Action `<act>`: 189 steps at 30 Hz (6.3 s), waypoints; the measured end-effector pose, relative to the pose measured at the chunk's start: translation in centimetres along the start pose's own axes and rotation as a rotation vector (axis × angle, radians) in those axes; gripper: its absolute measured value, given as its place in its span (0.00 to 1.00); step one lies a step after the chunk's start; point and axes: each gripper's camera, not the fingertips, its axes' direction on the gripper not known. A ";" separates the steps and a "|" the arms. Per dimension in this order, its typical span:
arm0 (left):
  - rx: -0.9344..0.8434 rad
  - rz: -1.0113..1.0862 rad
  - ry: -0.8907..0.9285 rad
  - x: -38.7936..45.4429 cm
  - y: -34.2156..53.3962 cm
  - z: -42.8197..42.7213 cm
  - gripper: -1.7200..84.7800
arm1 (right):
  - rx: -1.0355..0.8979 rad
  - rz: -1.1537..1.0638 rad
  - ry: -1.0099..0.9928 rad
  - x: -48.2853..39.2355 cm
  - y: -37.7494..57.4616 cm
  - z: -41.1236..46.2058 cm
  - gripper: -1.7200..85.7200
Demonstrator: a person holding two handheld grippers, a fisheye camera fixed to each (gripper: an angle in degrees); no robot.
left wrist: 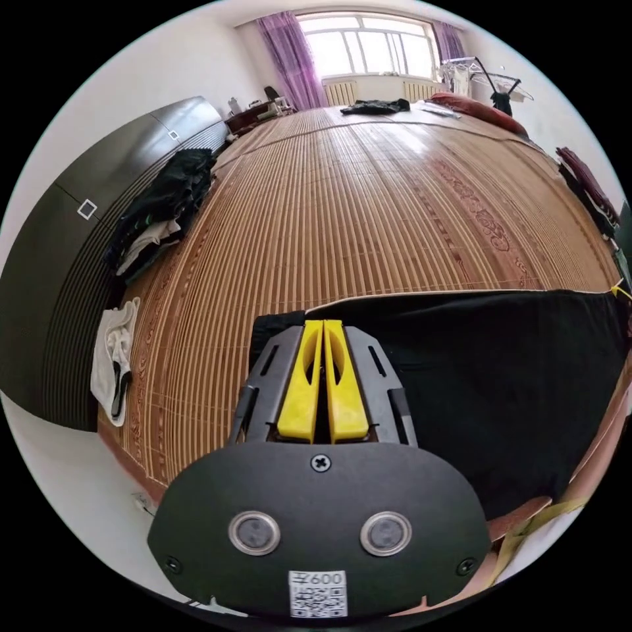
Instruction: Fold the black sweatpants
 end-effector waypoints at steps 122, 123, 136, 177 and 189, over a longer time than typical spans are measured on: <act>0.389 0.110 0.269 14.6 35.9 -1.0 0.03 | -0.530 -0.674 0.084 -8.8 48.2 100.0 0.01; 0.374 0.076 0.298 13.9 35.4 -1.8 0.03 | -0.529 -0.680 0.094 -8.9 48.5 100.2 0.01; 0.258 -0.173 0.543 3.3 33.5 -11.2 0.04 | -0.508 -0.875 0.132 -8.9 51.8 99.1 0.01; 0.515 -0.142 1.053 -22.2 19.3 -28.3 0.04 | -0.325 -0.465 -0.376 0.1 26.6 64.1 0.01; 0.434 0.076 1.170 -3.2 19.9 -28.4 0.04 | -0.229 -0.366 -0.464 2.1 14.5 49.5 0.01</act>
